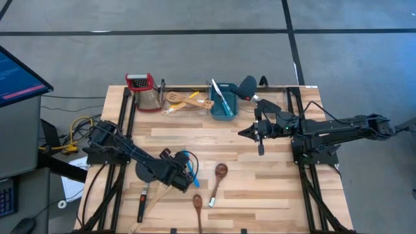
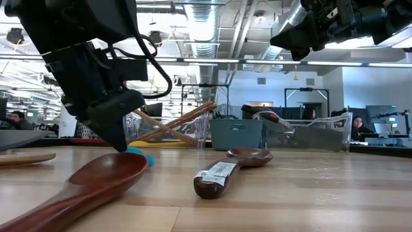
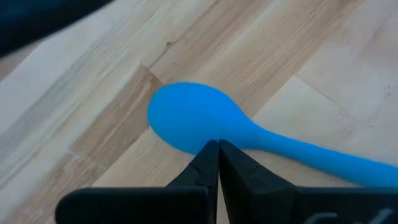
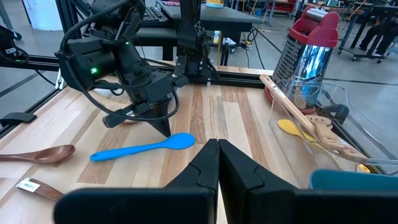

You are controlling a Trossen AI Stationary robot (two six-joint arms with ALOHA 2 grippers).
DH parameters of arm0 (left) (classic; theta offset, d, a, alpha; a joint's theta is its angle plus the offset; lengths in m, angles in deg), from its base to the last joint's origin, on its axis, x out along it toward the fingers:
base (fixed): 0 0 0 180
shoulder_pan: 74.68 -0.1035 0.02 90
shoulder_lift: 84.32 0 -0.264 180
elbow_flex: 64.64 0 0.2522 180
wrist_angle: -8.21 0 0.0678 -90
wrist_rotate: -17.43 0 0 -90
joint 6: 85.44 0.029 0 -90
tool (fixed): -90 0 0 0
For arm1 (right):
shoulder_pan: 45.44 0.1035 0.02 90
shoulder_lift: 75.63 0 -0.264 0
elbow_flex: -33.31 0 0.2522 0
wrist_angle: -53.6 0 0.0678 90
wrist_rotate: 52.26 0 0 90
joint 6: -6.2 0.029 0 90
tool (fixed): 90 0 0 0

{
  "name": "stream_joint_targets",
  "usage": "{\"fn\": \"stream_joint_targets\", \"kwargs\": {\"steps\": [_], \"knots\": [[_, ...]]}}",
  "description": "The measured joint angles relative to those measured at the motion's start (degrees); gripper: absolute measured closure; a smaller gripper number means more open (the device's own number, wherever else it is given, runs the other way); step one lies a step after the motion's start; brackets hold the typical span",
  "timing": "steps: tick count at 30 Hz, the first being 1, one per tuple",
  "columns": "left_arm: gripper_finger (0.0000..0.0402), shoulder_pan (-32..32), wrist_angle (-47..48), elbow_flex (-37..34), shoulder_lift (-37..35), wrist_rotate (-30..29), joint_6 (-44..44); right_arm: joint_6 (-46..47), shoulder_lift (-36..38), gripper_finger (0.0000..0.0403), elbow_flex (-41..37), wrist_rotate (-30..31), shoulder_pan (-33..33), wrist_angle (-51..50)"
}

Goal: Pick & Place Kitchen Items
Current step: Put the blue serving spoon into the left transparent bin

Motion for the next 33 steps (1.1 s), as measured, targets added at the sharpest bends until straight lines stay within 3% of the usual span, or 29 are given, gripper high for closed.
{"fn": "stream_joint_targets", "kwargs": {"steps": [19,26,28,33], "knots": [[0.04,-3.6,-0.1,0.1,-0.4,-12.1,4.9,0.0,0.0,0.0401,0.0,0.0,0.0,0.0],[0.04,-4.1,-0.4,0.1,-8.7,-18.3,11.0,-0.2,0.0,0.0401,0.0,0.0,0.0,0.0],[0.04,-4.1,-0.7,0.1,-12.7,-17.2,14.3,-0.1,0.0,0.0401,0.0,0.0,0.0,0.0],[0.04,-3.8,-1.3,0.2,-22.0,-6.5,16.6,-0.1,-0.1,0.0401,0.0,0.0,0.0,0.2]]}}
